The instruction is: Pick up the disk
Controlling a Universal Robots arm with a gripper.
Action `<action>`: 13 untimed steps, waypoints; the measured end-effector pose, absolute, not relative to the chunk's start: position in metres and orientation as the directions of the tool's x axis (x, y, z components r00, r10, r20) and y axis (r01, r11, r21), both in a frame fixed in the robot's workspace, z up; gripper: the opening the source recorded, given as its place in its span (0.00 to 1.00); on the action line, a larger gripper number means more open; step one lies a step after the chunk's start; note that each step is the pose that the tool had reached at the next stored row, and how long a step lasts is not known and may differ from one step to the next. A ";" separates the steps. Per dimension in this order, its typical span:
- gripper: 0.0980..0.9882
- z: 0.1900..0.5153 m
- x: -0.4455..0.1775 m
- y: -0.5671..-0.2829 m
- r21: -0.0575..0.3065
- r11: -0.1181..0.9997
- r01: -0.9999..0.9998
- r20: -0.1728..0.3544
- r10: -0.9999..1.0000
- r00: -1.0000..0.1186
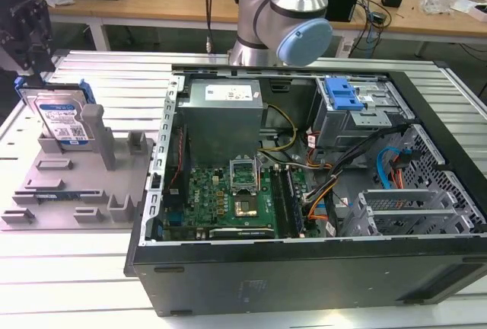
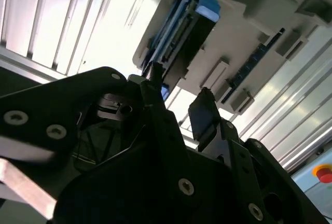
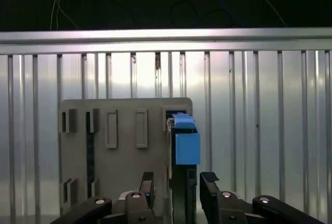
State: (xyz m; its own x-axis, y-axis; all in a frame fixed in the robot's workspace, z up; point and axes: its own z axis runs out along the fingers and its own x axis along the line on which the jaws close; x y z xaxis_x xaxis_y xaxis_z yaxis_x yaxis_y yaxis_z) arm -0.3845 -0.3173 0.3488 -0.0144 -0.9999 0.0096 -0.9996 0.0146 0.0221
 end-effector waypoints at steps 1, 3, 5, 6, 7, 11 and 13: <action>0.43 0.349 -0.388 -0.317 0.022 0.013 -1.000 0.011 -1.000 -0.013; 0.43 0.348 -0.396 -0.316 0.022 0.009 -1.000 0.013 -1.000 -0.009; 0.43 0.345 -0.401 -0.316 0.022 0.003 -1.000 0.014 -1.000 -0.003; 0.43 0.343 -0.403 -0.316 0.022 -0.001 -1.000 0.014 -1.000 0.002; 0.43 0.342 -0.404 -0.316 0.022 -0.005 -1.000 0.014 -1.000 0.006; 0.43 0.341 -0.406 -0.316 0.021 -0.014 -1.000 0.014 -1.000 0.014; 0.43 0.338 -0.406 -0.316 0.021 -0.019 -1.000 0.014 -1.000 0.019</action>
